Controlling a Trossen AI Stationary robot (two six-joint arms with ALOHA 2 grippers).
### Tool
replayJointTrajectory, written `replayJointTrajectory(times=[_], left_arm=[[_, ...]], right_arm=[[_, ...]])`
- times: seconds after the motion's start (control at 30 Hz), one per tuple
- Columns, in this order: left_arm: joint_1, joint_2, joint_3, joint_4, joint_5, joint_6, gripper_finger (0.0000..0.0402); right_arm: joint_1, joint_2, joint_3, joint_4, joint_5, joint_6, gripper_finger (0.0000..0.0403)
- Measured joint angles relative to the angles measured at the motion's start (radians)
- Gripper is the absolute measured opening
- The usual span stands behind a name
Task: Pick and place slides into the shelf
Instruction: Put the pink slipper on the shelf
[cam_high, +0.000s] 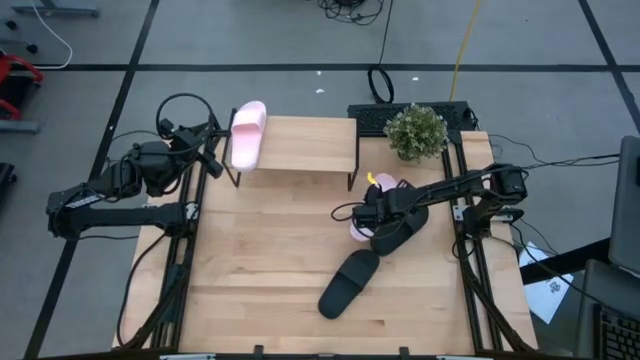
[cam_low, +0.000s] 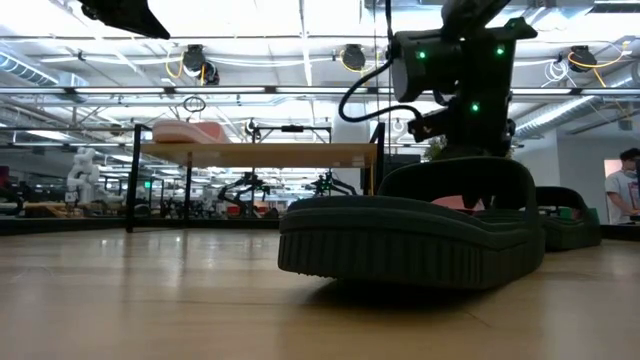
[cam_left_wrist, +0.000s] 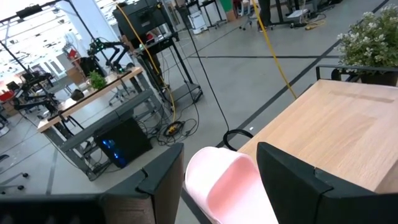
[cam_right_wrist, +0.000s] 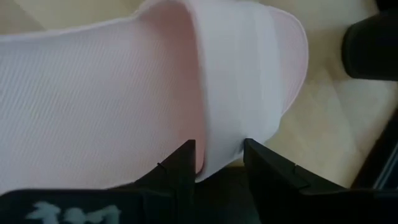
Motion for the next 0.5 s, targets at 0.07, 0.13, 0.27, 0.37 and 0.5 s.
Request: replayJointTrajectory(times=[0.07, 0.13, 0.27, 0.37, 0.5], left_arm=[[0.000, 0.000, 0.000, 0.000, 0.000, 0.000, 0.0209], [0.000, 0.000, 0.000, 0.000, 0.000, -0.001, 0.0209], [0.000, 0.000, 0.000, 0.000, 0.000, -0.004, 0.0209], [0.000, 0.000, 0.000, 0.000, 0.000, -0.004, 0.0209], [0.000, 0.000, 0.000, -0.006, 0.000, -0.003, 0.0209]], right_arm=[[-0.002, 0.000, -0.001, 0.003, 0.003, 0.005, 0.0128], [-0.005, 0.000, -0.001, 0.004, 0.005, 0.007, 0.0128], [-0.005, 0.000, -0.001, 0.011, 0.038, 0.007, 0.0123], [-0.005, 0.000, -0.001, 0.033, 0.063, -0.003, 0.0106], [-0.005, 0.000, -0.001, 0.071, 0.076, -0.037, 0.0069]])
